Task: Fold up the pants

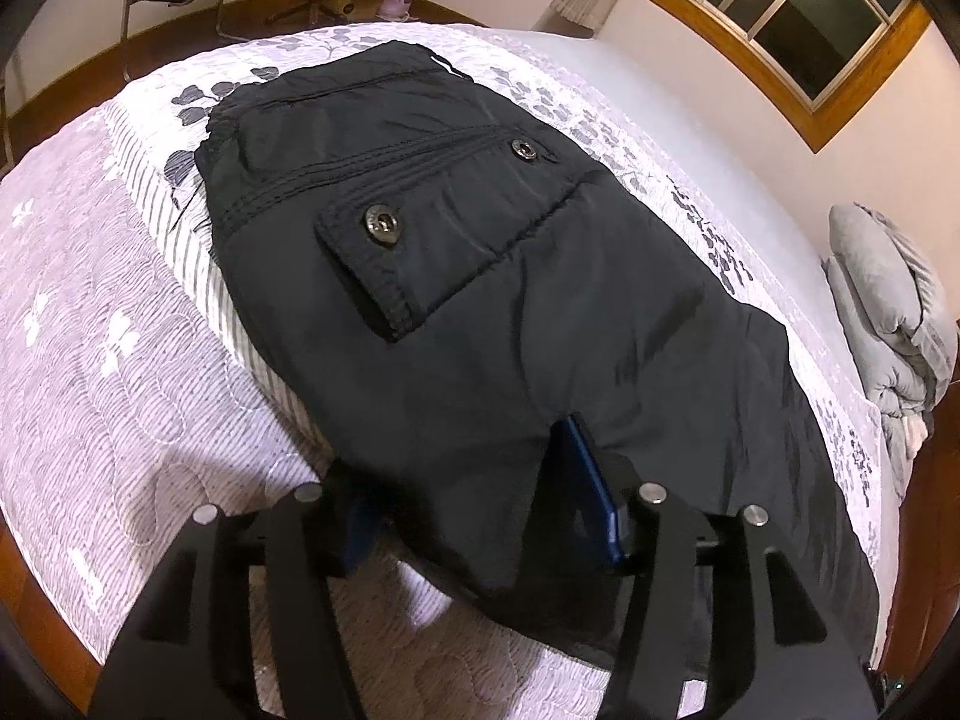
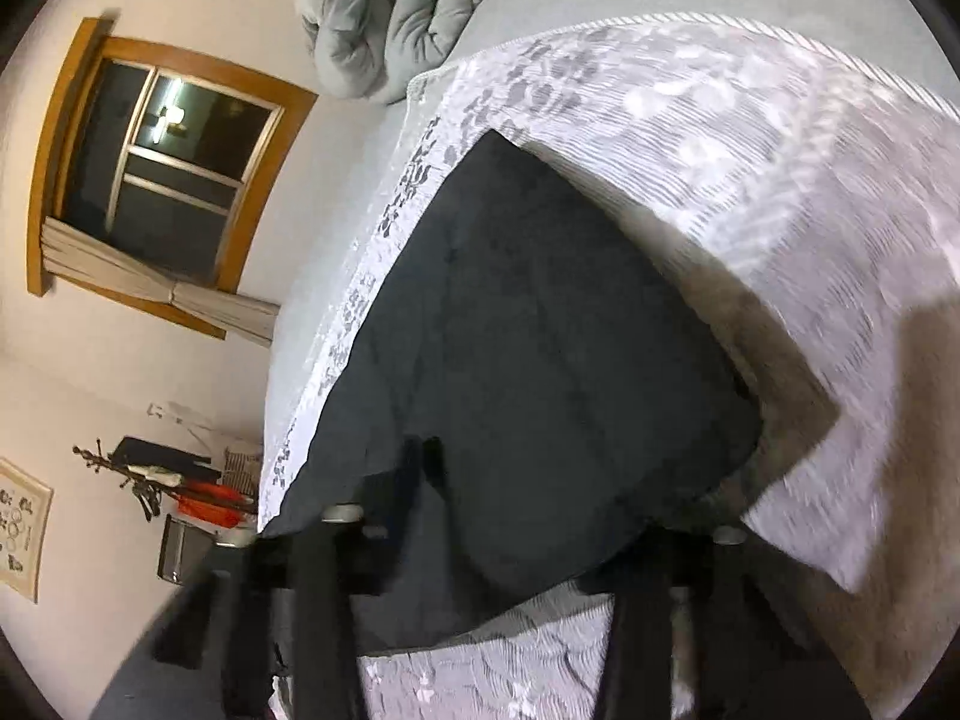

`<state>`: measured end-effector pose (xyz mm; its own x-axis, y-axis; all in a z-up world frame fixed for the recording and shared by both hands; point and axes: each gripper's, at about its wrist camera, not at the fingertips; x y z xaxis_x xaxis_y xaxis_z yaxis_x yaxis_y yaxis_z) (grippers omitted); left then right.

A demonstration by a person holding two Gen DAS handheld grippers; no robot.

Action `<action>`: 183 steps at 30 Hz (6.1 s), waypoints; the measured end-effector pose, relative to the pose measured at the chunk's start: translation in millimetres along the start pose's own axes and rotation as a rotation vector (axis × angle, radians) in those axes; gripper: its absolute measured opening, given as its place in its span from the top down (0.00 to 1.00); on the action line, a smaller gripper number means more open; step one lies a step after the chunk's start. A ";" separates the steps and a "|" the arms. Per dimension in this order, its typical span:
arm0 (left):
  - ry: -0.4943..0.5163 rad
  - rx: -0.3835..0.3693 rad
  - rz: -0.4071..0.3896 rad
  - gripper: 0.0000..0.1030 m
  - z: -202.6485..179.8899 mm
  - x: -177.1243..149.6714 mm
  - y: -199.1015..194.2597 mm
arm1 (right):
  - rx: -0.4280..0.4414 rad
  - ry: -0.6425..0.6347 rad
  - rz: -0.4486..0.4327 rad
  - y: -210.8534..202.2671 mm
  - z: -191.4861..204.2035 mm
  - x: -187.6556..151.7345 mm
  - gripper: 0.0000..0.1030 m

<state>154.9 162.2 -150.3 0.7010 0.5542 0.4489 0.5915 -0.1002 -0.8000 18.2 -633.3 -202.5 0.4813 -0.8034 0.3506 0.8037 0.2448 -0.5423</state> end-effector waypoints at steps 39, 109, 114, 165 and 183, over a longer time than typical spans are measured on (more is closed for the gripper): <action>0.118 -0.048 0.087 0.37 -14.8 -24.3 -21.1 | -0.176 -0.905 0.038 68.6 306.5 -119.5 0.87; -0.240 -0.191 -0.014 0.18 80.0 31.3 -38.4 | -0.080 -0.874 0.179 84.0 287.3 -159.2 0.43; -0.355 -0.255 -0.013 0.19 98.2 41.1 -21.3 | -0.120 -0.828 0.174 92.2 267.1 -148.9 0.43; 0.049 -0.444 -0.215 0.76 -51.5 57.4 -89.6 | -0.139 -0.779 0.254 123.6 236.6 -160.8 0.43; 0.547 -0.468 -0.052 0.74 -206.9 -63.8 -56.4 | -0.096 -0.701 0.180 89.9 225.2 -136.5 0.42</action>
<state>159.2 -38.4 -51.5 0.6939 0.0874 0.7148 0.6524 -0.4963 -0.5727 103.6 -379.5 -127.1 0.7401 -0.2111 0.6385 0.6721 0.2662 -0.6910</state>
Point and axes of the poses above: each gripper's, at about its wrist camera, not at the fingertips, and y roughly the way its jaws point, z to its left, x to its top
